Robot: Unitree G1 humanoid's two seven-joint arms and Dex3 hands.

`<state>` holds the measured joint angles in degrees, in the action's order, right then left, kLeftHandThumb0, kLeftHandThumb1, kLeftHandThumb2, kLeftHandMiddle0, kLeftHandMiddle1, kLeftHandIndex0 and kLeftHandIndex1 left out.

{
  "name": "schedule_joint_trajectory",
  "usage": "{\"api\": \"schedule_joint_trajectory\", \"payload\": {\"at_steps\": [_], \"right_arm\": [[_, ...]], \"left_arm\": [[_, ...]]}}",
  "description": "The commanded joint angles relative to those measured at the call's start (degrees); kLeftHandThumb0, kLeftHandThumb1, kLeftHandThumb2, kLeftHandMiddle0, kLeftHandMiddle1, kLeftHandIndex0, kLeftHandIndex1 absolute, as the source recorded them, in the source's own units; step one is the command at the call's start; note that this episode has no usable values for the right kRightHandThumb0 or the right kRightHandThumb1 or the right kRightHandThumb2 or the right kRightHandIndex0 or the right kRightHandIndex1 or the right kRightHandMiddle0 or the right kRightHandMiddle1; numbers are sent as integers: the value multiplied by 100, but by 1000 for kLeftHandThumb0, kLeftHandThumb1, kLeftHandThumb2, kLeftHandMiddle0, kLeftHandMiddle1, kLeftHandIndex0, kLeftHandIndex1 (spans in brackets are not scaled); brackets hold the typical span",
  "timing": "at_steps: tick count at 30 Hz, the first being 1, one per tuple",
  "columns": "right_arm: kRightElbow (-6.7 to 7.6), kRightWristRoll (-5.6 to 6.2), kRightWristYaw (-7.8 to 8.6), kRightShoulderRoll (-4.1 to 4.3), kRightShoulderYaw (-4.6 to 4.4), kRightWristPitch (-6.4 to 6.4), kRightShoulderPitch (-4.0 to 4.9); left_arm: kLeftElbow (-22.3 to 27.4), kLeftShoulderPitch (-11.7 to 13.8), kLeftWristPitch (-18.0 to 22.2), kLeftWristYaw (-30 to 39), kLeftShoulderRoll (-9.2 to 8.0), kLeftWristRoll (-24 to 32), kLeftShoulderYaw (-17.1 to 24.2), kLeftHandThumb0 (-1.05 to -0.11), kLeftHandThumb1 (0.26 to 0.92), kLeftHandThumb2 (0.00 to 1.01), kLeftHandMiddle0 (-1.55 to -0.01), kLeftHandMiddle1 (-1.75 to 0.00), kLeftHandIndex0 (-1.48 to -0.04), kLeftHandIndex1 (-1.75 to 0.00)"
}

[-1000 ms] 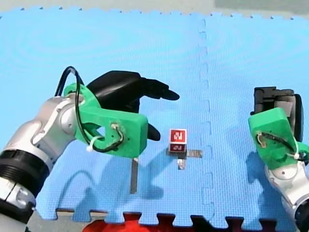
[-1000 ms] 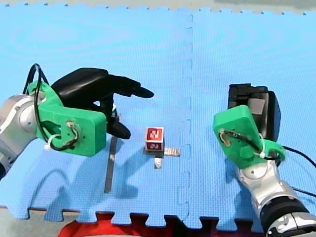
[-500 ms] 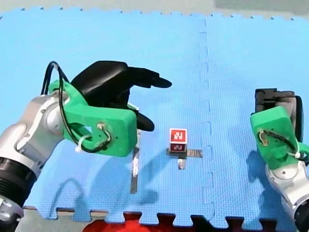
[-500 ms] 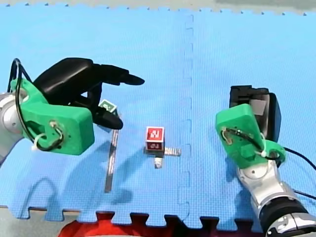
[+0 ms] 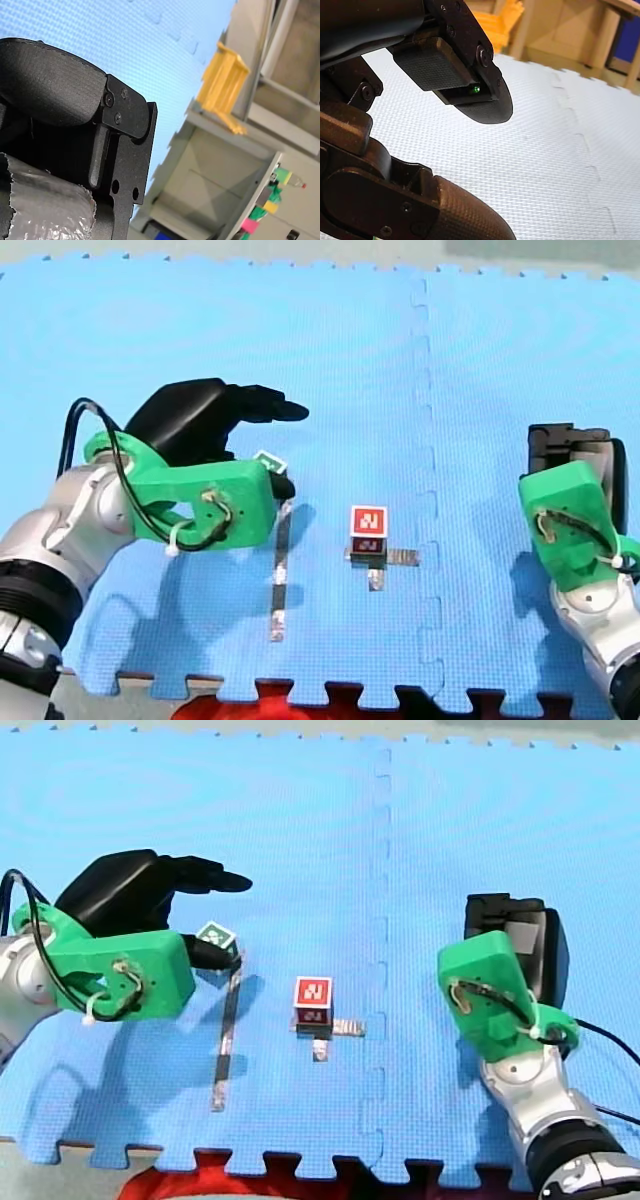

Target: Stack cube left

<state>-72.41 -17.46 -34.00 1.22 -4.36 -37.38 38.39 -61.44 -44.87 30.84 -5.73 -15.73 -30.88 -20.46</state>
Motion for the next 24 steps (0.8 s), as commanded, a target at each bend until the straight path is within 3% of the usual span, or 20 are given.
{"api": "schedule_joint_trajectory", "payload": {"at_steps": [1, 8, 16, 24], "right_arm": [[29, 11, -9, 72, 18, -49, -39], [46, -7, -36, 105, 10, -98, -62], [65, -31, -71, 144, 5, -154, -103], [100, -49, -110, 169, -4, -184, -146]], "left_arm": [[-309, -180, 86, -94, 27, -16, -22, -1048, 853, 2, -946, -1746, -792, -8], [-769, -365, 93, -144, 88, 59, 15, -1048, 816, 0, -920, -1746, -826, -17], [-1063, -481, -69, 403, 47, 365, 216, -1047, 781, 0, -865, -1746, -788, 0], [-1130, -491, -219, 651, 97, 514, 321, -1028, 765, 3, -866, -1746, -628, 0]]}}
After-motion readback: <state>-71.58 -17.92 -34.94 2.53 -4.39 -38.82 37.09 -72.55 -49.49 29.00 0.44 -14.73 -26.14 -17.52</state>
